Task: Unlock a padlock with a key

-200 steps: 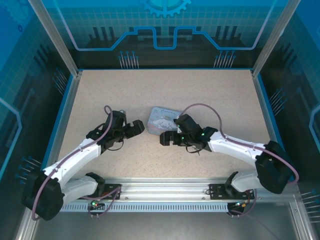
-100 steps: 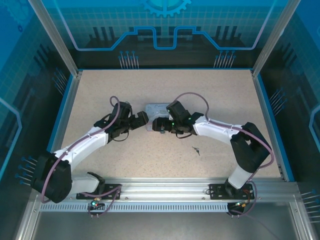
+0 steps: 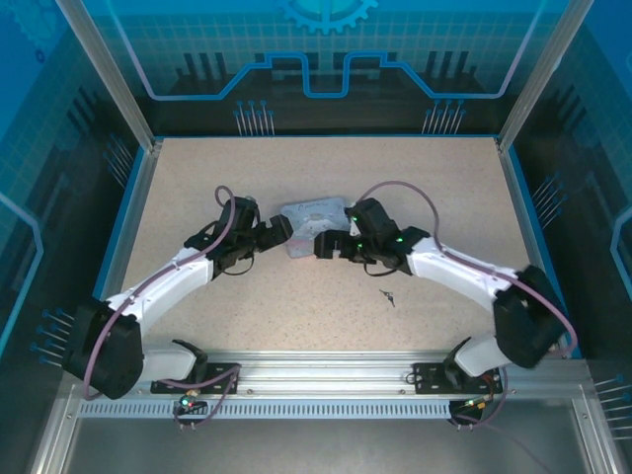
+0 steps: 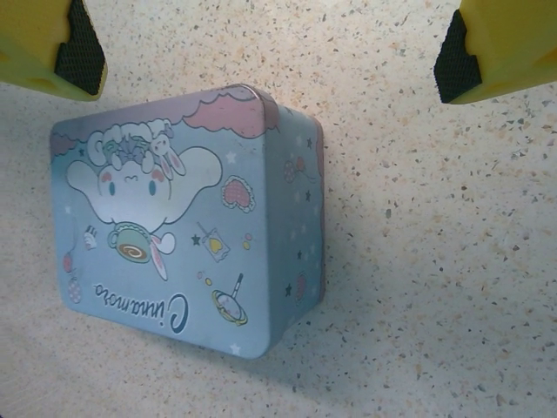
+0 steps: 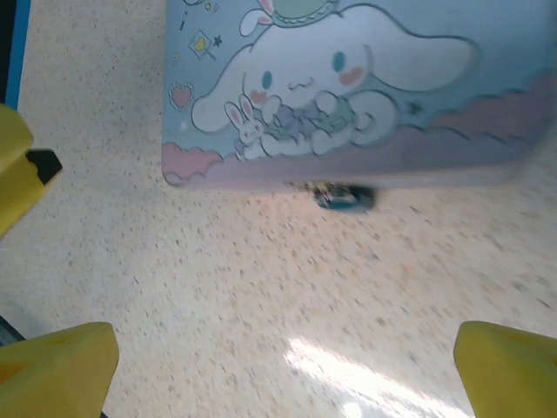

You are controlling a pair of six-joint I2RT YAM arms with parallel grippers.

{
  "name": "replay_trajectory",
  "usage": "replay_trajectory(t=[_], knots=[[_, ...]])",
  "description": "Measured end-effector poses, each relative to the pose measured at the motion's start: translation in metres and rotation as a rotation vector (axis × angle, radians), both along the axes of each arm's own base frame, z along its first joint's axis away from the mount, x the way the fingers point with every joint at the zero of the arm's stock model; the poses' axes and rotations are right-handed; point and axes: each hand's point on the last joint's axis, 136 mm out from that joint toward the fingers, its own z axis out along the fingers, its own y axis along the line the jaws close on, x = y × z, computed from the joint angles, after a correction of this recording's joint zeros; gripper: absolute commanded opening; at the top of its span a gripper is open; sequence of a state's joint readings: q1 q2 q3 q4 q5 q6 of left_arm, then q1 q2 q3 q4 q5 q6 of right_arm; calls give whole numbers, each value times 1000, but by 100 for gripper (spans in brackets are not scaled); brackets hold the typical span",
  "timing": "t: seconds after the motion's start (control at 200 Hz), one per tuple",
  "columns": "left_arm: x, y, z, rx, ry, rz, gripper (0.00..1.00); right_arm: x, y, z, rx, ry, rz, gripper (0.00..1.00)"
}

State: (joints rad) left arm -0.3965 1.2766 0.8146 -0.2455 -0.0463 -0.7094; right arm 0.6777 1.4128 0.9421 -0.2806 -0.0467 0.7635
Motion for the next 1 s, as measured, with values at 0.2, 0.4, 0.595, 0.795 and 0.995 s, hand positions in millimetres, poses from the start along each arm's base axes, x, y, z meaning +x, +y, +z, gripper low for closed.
replay_trajectory(t=[0.2, 0.4, 0.595, 0.795, 0.995], knots=[[-11, -10, 2, -50, 10, -32, 99, -28, -72, -33, -159, 24, -77, 68], [-31, -29, -4, -97, 46, -80, 99, -52, -126, -70, -321, 119, -131, 57], [-40, -45, -8, -131, 66, -107, 99, -50, -136, -78, -353, 131, -140, 56], [-40, -61, -25, -130, 101, -128, 99, -51, -136, -87, -361, 140, -121, 58], [-33, -66, -41, -115, 137, -122, 99, -57, -134, -101, -351, 171, -109, 57]])
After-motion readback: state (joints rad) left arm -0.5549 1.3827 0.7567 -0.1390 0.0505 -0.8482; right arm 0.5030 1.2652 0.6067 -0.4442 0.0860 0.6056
